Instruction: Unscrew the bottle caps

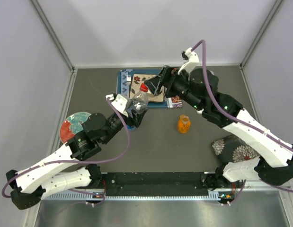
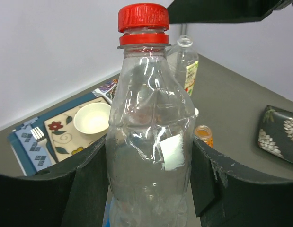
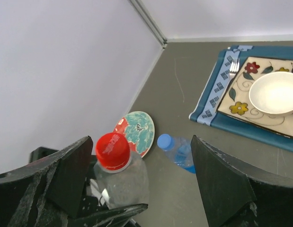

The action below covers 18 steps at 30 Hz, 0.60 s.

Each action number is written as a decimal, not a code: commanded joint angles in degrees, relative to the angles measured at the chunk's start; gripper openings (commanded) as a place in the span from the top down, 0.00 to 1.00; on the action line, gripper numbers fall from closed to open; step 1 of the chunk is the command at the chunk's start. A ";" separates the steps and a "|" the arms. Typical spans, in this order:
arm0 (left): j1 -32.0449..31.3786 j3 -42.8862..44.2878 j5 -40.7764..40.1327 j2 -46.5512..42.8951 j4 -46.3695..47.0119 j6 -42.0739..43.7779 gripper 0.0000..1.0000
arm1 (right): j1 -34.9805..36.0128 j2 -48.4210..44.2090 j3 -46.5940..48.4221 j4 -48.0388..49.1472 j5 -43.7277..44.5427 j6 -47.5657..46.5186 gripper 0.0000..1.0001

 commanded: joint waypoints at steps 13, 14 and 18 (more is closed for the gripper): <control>-2.22 -0.90 -10.86 1.40 4.52 3.81 0.86 | 3.05 8.30 7.42 2.65 2.88 1.01 0.24; -2.31 -0.90 -10.86 1.40 4.61 3.81 0.86 | 3.05 8.57 7.51 2.65 2.44 1.18 0.26; -2.31 -1.08 -10.95 1.22 4.61 3.82 0.86 | 3.05 9.01 7.16 3.00 1.91 1.27 0.32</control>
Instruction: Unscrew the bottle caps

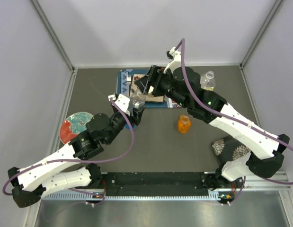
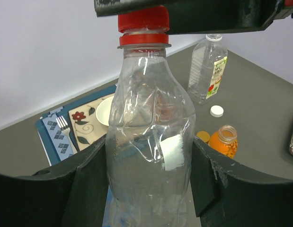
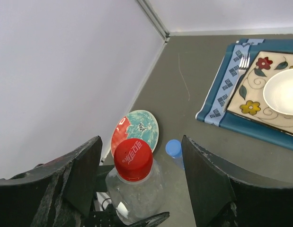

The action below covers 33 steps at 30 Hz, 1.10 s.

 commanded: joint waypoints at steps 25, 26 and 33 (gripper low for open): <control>4.50 5.06 30.30 -3.76 -3.28 -5.94 0.89 | -1.92 -6.58 1.08 -0.64 -29.34 -17.35 1.00; 5.38 5.59 39.03 -3.76 -3.47 -7.60 0.89 | -2.80 -7.29 0.98 -0.55 -34.09 -19.70 1.00; 12.77 7.53 71.07 -1.22 4.17 -18.85 0.88 | -5.00 -13.62 -2.26 -0.20 -52.75 -28.95 1.00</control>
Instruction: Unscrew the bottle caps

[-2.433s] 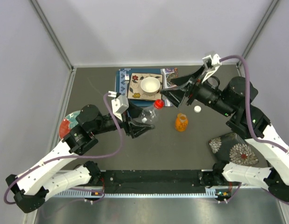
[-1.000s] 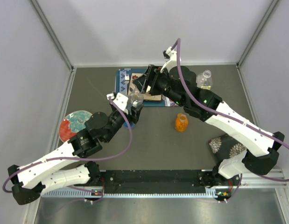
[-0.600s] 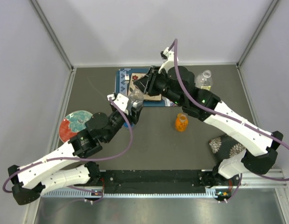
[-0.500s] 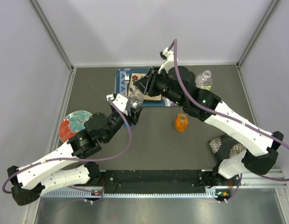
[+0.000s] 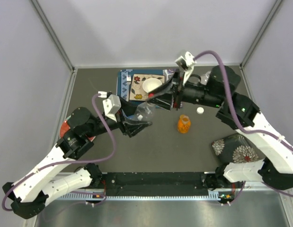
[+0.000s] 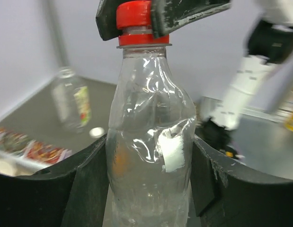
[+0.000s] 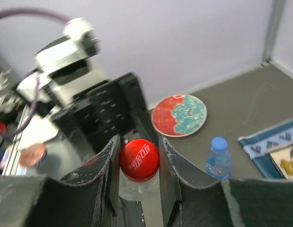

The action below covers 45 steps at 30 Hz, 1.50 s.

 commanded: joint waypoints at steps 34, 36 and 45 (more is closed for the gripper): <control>5.14 1.43 43.24 9.01 18.75 -20.63 0.87 | -3.05 -9.81 -10.47 6.30 -44.01 -9.04 0.68; 5.23 1.96 42.09 8.75 16.99 -19.48 0.86 | -3.05 -9.81 -10.21 6.04 -40.77 -8.96 0.60; 5.23 2.05 40.86 7.61 13.90 -16.40 0.83 | -2.96 -8.67 -7.83 5.77 -33.91 -7.55 0.32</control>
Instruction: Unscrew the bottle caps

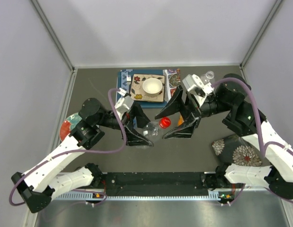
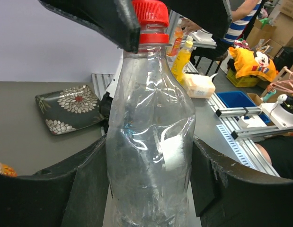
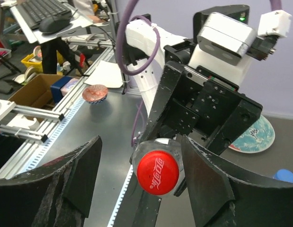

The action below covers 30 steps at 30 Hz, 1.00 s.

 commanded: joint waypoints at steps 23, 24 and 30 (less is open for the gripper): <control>-3.24 0.96 -36.20 -5.48 -12.04 20.98 0.84 | 0.27 1.96 9.42 -4.04 54.82 25.77 0.18; -4.21 0.69 -41.46 -5.75 -12.04 21.60 0.84 | 0.45 2.14 10.04 -4.84 56.40 26.13 0.19; -8.77 -1.69 -61.59 -7.15 -9.33 25.56 0.84 | 3.87 4.86 13.37 -10.99 65.37 25.25 0.19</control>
